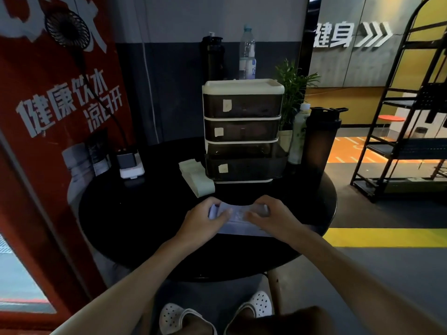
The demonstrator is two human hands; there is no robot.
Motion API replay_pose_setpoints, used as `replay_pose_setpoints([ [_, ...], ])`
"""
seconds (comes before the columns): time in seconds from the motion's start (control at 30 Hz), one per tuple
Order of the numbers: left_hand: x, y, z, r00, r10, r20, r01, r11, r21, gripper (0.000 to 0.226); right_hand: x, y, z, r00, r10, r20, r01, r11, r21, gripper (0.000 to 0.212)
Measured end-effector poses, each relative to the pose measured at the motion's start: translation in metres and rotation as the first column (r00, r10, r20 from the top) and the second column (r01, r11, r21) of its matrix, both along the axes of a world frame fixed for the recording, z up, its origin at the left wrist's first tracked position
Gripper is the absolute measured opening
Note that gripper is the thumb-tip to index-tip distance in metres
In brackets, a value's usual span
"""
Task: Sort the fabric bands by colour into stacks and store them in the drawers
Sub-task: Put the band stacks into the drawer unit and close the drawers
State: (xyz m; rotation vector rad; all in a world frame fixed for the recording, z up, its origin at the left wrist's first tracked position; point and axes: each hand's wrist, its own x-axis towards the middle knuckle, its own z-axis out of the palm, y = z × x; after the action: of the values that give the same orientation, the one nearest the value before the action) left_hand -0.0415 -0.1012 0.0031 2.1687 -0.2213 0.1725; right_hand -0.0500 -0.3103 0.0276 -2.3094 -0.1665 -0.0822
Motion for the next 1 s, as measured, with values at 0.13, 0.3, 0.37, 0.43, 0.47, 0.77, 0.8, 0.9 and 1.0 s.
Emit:
replay_pose_setpoints([
  [0.13, 0.0, 0.004, 0.001, 0.999, -0.028, -0.018, 0.028, 1.0, 0.006, 0.038, 0.0, 0.0, -0.001, 0.999, 0.033, -0.002, -0.033, 0.999, -0.001, 0.059],
  [0.3, -0.006, 0.01, 0.004, 0.989, -0.148, 0.017, 0.149, 0.988, -0.051, 0.025, -0.007, -0.014, 0.0, 0.997, -0.007, -0.078, 0.005, 1.0, -0.018, 0.068],
  [0.37, -0.009, 0.012, 0.006, 0.982, -0.188, 0.026, 0.189, 0.979, -0.071, 0.023, -0.014, -0.016, 0.005, 0.995, 0.023, -0.1, -0.02, 0.999, 0.032, 0.05],
  [0.43, -0.011, 0.014, 0.008, 0.977, -0.212, 0.035, 0.214, 0.974, -0.08, 0.026, -0.021, -0.015, 0.009, 0.993, 0.061, -0.098, -0.052, 0.995, 0.091, 0.044],
  [0.47, -0.012, 0.016, 0.007, 0.975, -0.218, 0.045, 0.221, 0.973, -0.068, 0.028, -0.024, -0.015, 0.011, 0.992, 0.079, -0.097, -0.067, 0.991, 0.113, 0.045],
  [0.77, -0.015, 0.024, 0.011, 0.967, -0.253, -0.018, 0.248, 0.958, -0.142, 0.047, -0.04, -0.011, -0.003, 0.991, 0.127, 0.037, -0.133, 0.949, 0.284, 0.045],
  [0.8, -0.017, 0.024, 0.012, 0.966, -0.257, -0.036, 0.249, 0.956, -0.154, 0.05, -0.041, -0.011, -0.004, 0.99, 0.128, 0.054, -0.139, 0.941, 0.309, 0.047],
  [0.9, -0.02, 0.018, 0.012, 0.959, -0.282, -0.024, 0.278, 0.955, -0.102, 0.058, -0.041, -0.012, -0.008, 0.987, 0.131, 0.096, -0.156, 0.928, 0.339, 0.058],
  [1.0, -0.023, 0.016, 0.01, 0.968, -0.251, 0.009, 0.25, 0.962, -0.105, 0.059, -0.041, -0.012, -0.01, 0.988, 0.122, 0.096, -0.147, 0.934, 0.327, 0.058],
])
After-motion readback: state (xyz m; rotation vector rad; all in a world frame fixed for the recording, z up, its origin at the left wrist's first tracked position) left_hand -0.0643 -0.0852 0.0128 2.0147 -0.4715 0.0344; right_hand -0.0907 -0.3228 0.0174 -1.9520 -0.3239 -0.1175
